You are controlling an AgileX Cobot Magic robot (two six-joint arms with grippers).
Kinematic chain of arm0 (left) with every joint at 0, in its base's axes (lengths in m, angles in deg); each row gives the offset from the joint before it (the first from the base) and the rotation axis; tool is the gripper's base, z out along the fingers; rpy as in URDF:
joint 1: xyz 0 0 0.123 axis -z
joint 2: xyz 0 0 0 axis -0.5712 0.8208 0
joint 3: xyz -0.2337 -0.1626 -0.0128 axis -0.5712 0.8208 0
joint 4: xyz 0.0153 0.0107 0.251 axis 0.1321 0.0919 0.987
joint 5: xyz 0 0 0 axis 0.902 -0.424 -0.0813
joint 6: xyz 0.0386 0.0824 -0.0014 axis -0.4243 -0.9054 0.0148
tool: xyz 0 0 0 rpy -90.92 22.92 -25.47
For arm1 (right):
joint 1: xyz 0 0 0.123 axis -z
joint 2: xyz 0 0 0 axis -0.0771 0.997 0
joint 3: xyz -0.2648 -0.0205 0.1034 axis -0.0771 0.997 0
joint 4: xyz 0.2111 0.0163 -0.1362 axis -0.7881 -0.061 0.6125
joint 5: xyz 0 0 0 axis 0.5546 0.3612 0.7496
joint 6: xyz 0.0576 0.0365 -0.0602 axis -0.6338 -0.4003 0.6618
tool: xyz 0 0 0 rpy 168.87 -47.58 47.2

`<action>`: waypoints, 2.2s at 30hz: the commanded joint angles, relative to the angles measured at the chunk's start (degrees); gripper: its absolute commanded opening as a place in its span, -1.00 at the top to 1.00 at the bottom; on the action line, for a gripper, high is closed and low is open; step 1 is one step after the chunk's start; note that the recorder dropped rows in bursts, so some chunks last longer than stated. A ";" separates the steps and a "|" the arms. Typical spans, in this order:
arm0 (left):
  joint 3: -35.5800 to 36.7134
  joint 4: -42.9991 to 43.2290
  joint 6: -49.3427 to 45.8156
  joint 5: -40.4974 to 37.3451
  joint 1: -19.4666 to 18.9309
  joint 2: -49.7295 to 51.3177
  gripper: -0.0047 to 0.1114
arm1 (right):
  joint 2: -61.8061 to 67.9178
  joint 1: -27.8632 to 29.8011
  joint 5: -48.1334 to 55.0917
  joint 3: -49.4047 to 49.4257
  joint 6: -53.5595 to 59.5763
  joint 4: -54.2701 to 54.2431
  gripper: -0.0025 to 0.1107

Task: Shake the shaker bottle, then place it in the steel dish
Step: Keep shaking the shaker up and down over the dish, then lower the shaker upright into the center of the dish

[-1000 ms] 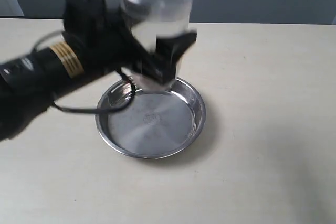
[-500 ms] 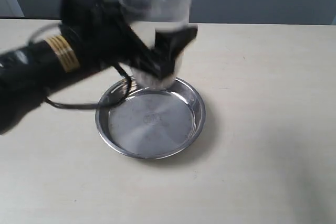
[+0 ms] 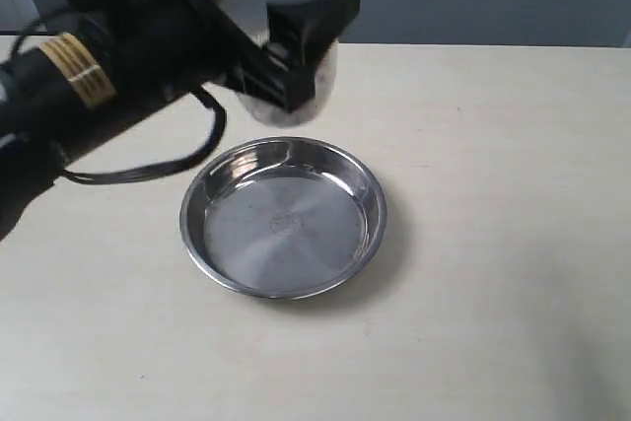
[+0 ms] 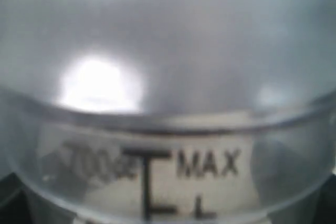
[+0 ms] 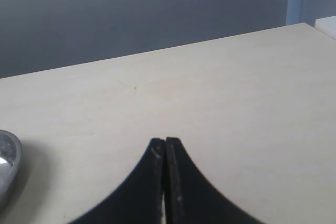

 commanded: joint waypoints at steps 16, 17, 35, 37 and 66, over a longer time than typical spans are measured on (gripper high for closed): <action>6.27 0.29 3.94 6.28 0.39 14.47 0.91 | -0.28 0.18 -0.59 0.04 0.00 0.11 0.97; 6.27 0.96 3.94 8.01 0.39 14.47 0.91 | -0.28 0.18 -0.59 0.04 0.00 0.11 0.97; 5.35 -7.53 1.54 29.15 -0.24 29.93 0.91 | -0.28 0.18 -0.59 0.04 0.00 0.11 0.97; 4.94 -7.41 2.38 28.89 -0.24 33.06 0.91 | -0.28 0.18 -0.59 0.04 0.00 0.11 0.97; 3.68 -2.66 8.35 20.05 -6.01 34.95 0.91 | -0.28 0.18 -0.59 0.04 0.00 0.11 0.97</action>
